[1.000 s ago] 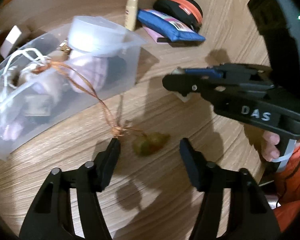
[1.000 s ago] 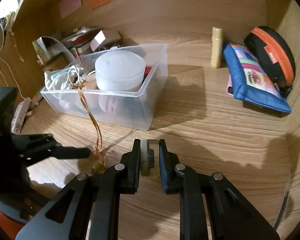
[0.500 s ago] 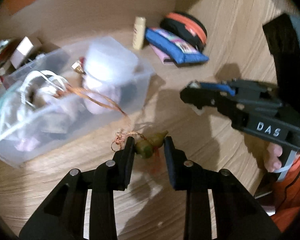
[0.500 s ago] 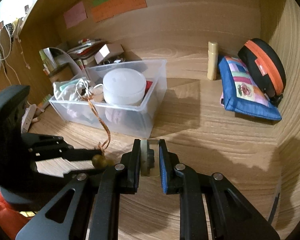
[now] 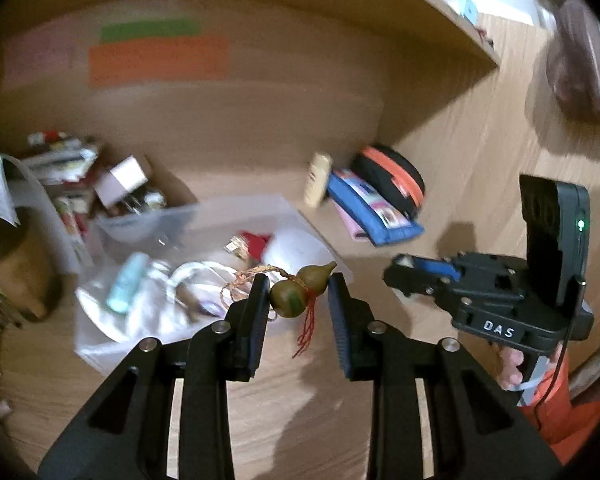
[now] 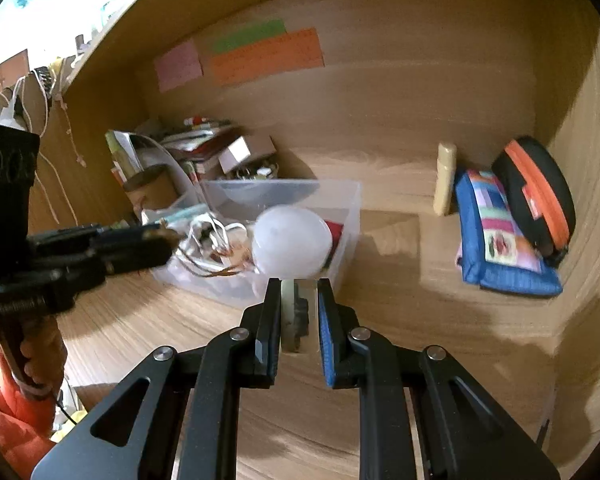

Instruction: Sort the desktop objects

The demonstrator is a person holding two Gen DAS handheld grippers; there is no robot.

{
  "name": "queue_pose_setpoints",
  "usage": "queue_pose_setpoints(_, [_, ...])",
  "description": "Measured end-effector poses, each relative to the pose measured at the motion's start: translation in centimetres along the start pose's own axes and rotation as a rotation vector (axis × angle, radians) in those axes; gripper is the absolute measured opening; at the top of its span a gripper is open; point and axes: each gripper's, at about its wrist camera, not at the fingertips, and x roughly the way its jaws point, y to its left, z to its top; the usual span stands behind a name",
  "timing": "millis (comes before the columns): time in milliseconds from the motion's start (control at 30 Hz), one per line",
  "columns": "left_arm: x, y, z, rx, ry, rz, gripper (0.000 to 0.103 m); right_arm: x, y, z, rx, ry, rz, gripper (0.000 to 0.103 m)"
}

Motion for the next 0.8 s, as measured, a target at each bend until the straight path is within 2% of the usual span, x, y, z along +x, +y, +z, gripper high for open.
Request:
queue_pose_setpoints(200, [-0.9, 2.4, 0.5, -0.023, -0.034, 0.041, 0.029, 0.4, 1.6, 1.3, -0.036, -0.018, 0.003, 0.015])
queue_pose_setpoints(400, [-0.3, 4.5, 0.3, -0.048, -0.020, 0.061, 0.029, 1.3, 2.6, 2.5, -0.054, -0.027, 0.010, 0.015])
queue_pose_setpoints(600, [1.3, 6.0, -0.9, -0.051, 0.019, 0.111, 0.029, 3.4, 3.1, 0.1, -0.061, 0.090, 0.017, 0.015])
queue_pose_setpoints(700, [2.2, 6.9, -1.3, -0.074, 0.043, 0.108, 0.029, 4.6, 3.4, -1.3, -0.070, 0.149, 0.009, 0.015])
queue_pose_setpoints(800, [2.4, 7.0, -1.5, -0.079, 0.044, 0.116, 0.029, 5.2, 3.4, -1.9, -0.067, 0.172, 0.024, 0.015])
